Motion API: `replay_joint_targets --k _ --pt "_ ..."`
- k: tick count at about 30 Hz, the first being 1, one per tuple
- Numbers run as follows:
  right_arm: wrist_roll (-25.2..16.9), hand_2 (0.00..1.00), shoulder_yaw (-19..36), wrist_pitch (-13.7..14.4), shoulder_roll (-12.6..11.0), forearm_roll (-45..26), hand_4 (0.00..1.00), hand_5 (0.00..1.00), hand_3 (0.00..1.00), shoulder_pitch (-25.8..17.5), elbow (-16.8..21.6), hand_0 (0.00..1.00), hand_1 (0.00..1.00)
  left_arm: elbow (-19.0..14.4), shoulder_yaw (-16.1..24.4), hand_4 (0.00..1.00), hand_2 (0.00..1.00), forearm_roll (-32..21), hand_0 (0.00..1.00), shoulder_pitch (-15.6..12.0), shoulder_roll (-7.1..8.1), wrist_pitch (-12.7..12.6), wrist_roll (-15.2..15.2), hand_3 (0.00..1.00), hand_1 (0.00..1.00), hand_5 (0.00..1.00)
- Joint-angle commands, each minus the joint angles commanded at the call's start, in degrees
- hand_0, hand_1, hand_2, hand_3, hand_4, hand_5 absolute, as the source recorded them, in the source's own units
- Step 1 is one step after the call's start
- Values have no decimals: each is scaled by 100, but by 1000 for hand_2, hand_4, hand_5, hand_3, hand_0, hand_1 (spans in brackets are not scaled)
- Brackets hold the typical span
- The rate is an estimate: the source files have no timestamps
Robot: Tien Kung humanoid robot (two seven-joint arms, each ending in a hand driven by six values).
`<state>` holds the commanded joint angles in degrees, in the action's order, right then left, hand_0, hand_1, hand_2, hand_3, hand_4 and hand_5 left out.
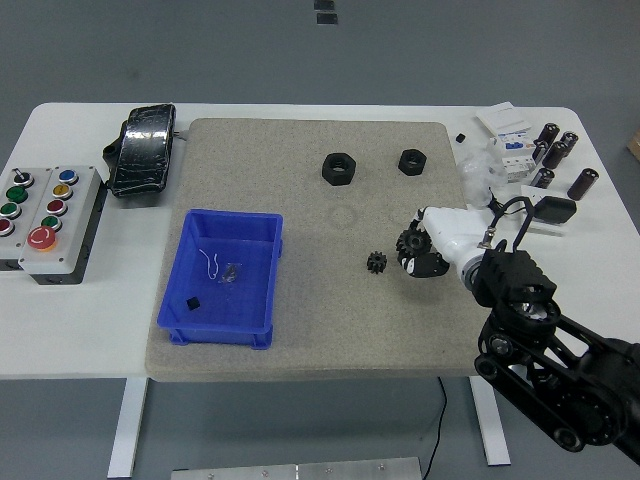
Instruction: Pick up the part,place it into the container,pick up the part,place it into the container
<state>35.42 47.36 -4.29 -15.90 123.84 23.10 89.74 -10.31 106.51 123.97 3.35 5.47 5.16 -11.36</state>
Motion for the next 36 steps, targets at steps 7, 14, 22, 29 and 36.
replay_joint_targets --k 7,14,22,29,36 --pt "-808 481 -751 971 481 -757 371 2 522 625 -176 511 544 0 8 656 561 43 661 29 4 27 -27 616 599 380" --pt "-1876 654 -1662 1973 895 -1921 370 2 681 1051 -466 598 658 0 -74 655 562 -61 660 27 11 28 -39 618 599 392" --pt "-1512 742 -2072 1158 992 -1422 413 271 714 1266 -519 774 766 0 270 658 563 263 660 7 17 25 -131 618 599 408" --pt "-1267 789 -2191 782 1005 -995 535 299 726 1355 -529 793 806 0 629 658 561 573 659 43 5 38 -237 619 599 410" --pt "-1216 794 -2235 706 1011 -981 601 277 731 1369 -529 793 811 0 893 658 561 603 659 39 16 34 -307 618 599 411"
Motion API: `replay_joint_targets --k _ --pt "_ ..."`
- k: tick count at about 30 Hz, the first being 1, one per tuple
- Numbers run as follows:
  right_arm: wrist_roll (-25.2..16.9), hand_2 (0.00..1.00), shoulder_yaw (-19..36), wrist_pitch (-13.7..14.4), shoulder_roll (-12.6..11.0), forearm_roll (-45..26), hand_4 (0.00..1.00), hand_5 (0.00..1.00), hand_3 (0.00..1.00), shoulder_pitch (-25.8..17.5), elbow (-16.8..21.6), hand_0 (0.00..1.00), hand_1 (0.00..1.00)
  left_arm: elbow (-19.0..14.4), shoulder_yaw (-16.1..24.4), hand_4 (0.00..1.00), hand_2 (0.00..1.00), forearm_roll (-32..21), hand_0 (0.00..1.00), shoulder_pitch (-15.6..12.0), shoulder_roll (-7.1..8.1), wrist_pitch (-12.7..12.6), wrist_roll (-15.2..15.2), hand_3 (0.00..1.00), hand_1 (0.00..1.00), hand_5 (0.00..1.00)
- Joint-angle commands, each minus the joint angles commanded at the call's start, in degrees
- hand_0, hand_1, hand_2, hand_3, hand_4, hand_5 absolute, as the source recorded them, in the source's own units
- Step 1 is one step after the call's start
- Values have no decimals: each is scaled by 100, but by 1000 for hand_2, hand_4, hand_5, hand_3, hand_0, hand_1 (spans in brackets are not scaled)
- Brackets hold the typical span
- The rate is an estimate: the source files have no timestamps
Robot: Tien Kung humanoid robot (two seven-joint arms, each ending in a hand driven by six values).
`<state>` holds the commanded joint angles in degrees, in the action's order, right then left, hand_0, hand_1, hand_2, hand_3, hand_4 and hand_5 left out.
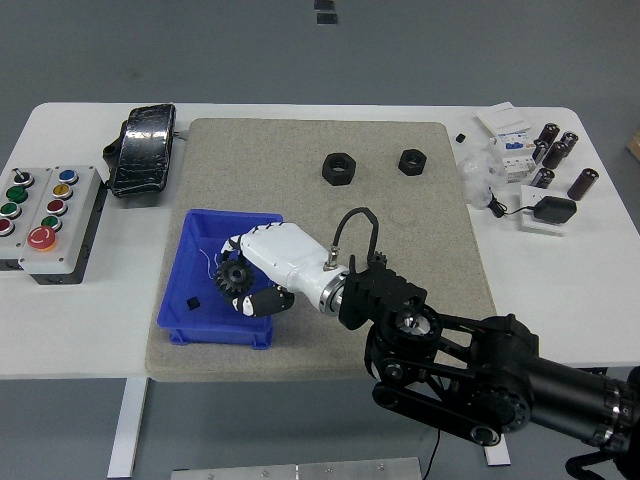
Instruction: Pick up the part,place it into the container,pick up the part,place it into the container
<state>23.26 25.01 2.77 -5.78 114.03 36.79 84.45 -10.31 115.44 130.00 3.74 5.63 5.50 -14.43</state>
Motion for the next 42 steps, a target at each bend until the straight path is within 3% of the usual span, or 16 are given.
replay_joint_targets --k 2,3,8,9,14,15,23,26,27,29,32,33,38,39,40,42 --pt "14 794 -5 -27 2 13 601 277 731 2 0 793 811 0 -1 658 561 0 659 0 9 -3 5 618 599 411" --pt "27 789 -5 -53 3 28 742 308 750 3 4 786 807 0 -4 659 562 0 660 1 12 -5 12 620 599 412" --pt "89 789 14 -207 9 93 742 308 750 1 41 786 807 0 -43 659 562 0 660 10 8 -8 39 620 599 412" --pt "101 842 20 -239 9 99 853 340 844 0 47 798 825 0 -47 658 562 0 660 9 5 -8 40 621 599 414" --pt "132 842 47 -298 6 115 853 340 844 -11 64 798 825 0 -36 658 562 0 660 3 -1 -10 38 621 599 414" --pt "126 888 50 -281 6 104 883 357 884 -16 60 801 843 0 -29 657 561 0 660 2 -1 -11 36 621 599 415" --pt "-40 894 145 119 -14 -191 897 365 897 -124 -16 784 831 0 15 656 562 0 660 -3 -9 -14 25 622 599 414" --pt "-113 894 464 456 -109 -323 897 365 897 -288 80 784 831 0 -3 656 562 0 660 0 -16 -16 31 622 599 414" --pt "-79 833 600 556 -164 -266 877 372 860 -347 124 729 792 0 -6 653 562 0 660 -2 -18 -16 32 622 599 414" --pt "55 833 847 623 -284 -72 877 372 860 -430 182 729 792 0 -5 653 562 0 660 -8 -22 -19 33 622 599 414" --pt "422 833 1273 369 -528 328 877 372 860 -538 175 729 792 0 16 653 562 0 660 -22 -25 -26 28 622 599 414" --pt "576 784 1408 218 -593 463 877 394 812 -577 137 623 714 0 23 654 562 0 659 -24 -24 -27 26 621 599 413" --pt "1372 784 1956 -603 -703 799 877 394 812 -844 -79 623 714 0 -18 654 562 0 659 -17 -34 -33 37 621 599 413" --pt "1372 784 2007 -730 -702 816 877 394 812 -883 -93 623 714 0 -22 654 562 0 659 -16 -37 -32 38 621 599 413" --pt "1372 775 2045 -871 -700 826 875 393 811 -917 -103 520 690 0 -23 651 562 0 659 -13 -41 -30 39 622 599 411" --pt "1372 775 2078 -1109 -696 807 875 393 811 -957 -114 520 690 0 -31 651 562 0 659 -8 -47 -28 42 622 599 411"
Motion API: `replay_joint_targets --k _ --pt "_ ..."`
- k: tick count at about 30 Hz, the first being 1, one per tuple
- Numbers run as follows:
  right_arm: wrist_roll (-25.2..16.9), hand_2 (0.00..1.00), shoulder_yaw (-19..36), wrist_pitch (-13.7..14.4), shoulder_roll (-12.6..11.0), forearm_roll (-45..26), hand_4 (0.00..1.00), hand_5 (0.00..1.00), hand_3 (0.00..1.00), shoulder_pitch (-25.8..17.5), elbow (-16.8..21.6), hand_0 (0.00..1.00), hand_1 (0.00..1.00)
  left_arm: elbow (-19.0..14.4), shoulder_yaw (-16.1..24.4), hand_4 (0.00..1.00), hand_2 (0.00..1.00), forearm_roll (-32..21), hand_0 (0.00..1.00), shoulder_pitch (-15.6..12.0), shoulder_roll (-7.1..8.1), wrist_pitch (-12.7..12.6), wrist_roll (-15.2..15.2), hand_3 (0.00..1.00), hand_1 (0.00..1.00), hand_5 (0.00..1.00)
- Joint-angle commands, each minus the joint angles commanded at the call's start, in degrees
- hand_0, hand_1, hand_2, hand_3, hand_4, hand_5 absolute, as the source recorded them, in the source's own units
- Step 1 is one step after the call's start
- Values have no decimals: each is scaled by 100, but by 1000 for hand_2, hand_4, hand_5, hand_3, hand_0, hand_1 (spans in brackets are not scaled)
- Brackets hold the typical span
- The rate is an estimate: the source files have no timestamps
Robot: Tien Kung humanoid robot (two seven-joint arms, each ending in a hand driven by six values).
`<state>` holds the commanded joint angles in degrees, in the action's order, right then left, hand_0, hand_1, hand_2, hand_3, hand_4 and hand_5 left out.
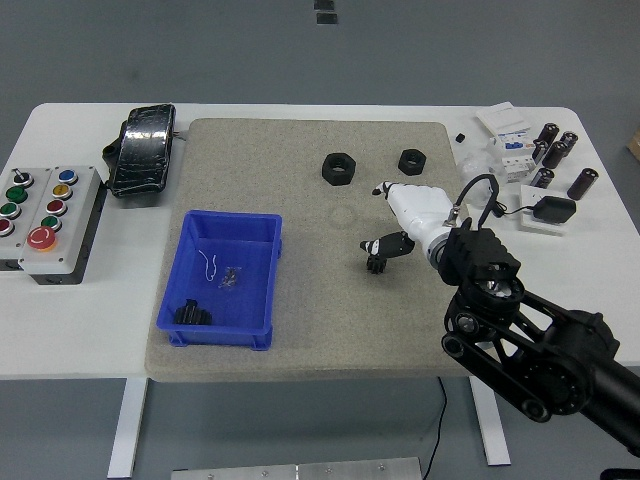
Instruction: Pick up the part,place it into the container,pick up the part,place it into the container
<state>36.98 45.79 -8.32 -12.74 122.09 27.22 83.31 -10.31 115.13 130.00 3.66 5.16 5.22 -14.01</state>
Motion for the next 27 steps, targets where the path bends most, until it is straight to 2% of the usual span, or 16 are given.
replay_joint_targets --k 2,3,4,14,15,21,22,27 --pt "0 775 -8 -199 -2 -63 875 393 811 -22 0 520 690 0 -14 651 562 0 659 7 -3 3 5 622 599 411" --pt "0 760 -22 -265 -3 -100 874 396 805 -29 1 439 657 0 -19 651 562 0 659 10 -4 3 7 621 599 413" --pt "0 760 -41 -299 -5 -141 874 396 805 -31 -1 439 657 0 -22 651 562 0 659 12 -3 4 9 621 599 413" --pt "0 740 -377 -435 -1 -249 868 406 790 12 -251 422 643 0 -13 649 562 0 659 1 -3 6 6 621 599 412" --pt "0 665 -402 -424 1 -231 636 340 701 14 -277 389 612 0 -13 648 562 0 659 -2 -3 6 5 621 599 413" --pt "0 665 -507 -258 15 -192 636 340 701 31 -376 389 612 0 -61 648 562 0 659 -9 -3 8 12 621 599 413" --pt "0 592 -525 -219 16 -200 421 328 665 35 -393 350 571 0 -80 646 562 0 659 -8 -3 9 15 622 599 411" --pt "0 592 -599 -94 16 -220 421 328 665 35 -473 350 571 0 -184 646 562 -16 659 -6 -6 11 40 622 599 411"
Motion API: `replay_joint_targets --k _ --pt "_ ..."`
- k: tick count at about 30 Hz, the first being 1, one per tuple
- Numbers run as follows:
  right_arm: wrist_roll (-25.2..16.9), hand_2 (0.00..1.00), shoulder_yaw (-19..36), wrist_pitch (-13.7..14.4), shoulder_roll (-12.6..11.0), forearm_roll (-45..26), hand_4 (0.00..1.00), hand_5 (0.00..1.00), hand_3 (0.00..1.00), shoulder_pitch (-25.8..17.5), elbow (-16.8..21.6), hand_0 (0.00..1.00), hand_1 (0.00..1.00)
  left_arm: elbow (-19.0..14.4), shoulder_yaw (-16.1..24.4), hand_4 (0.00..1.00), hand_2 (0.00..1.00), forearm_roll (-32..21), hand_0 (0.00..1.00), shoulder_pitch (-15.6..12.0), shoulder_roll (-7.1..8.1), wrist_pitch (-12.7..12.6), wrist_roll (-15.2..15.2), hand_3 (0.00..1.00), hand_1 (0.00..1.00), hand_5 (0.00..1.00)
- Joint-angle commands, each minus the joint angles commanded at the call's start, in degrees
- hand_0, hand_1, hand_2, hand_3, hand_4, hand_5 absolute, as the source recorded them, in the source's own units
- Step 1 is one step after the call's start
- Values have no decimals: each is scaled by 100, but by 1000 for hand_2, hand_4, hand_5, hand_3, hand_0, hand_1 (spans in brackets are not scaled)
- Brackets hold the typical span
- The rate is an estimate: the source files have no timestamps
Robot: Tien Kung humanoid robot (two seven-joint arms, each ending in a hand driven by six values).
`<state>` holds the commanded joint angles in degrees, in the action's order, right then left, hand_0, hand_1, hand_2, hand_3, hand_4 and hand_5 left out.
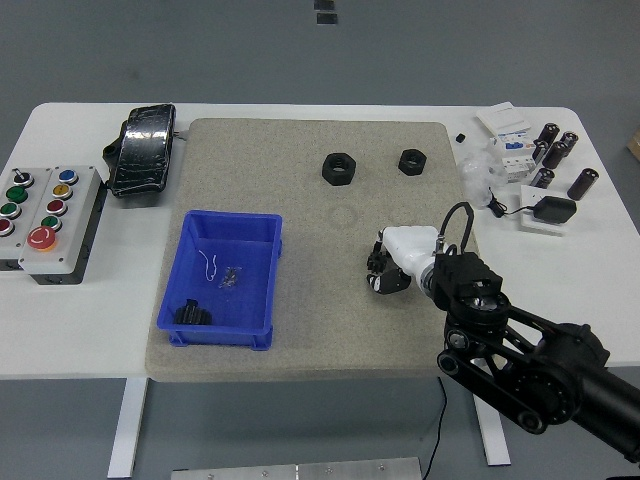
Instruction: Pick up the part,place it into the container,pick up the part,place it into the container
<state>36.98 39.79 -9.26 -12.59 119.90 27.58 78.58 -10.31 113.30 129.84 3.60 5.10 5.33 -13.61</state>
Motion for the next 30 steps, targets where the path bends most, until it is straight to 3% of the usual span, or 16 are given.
replay_joint_targets --k 1,8,16,24,25,27,30 --pt "0 536 -16 22 -1 -6 376 363 648 -3 -12 334 560 0 -46 646 561 -32 659 -4 0 -7 20 621 599 414" --pt "0 517 -47 238 15 43 348 384 631 -52 94 327 551 0 -361 648 561 -310 659 -26 4 -26 140 622 599 414" --pt "0 511 -300 686 -29 20 355 394 623 115 576 328 547 0 -482 649 562 -406 659 -24 -8 -15 155 623 599 421" --pt "-453 518 -1003 1385 314 -114 363 393 622 687 756 360 547 0 -385 654 562 -301 659 -11 -8 3 106 623 599 428" --pt "-534 712 -1085 1464 350 -118 496 407 680 743 754 594 689 0 -388 656 562 -303 659 -11 -8 5 104 623 599 432" --pt "-746 712 -1304 1635 428 -183 496 407 680 883 740 594 689 0 -374 656 562 -287 659 -12 -9 8 95 623 599 432" --pt "-969 712 -1524 1551 504 -376 496 407 680 1018 714 594 689 0 -388 656 562 -305 659 -19 -9 -9 110 623 599 432"
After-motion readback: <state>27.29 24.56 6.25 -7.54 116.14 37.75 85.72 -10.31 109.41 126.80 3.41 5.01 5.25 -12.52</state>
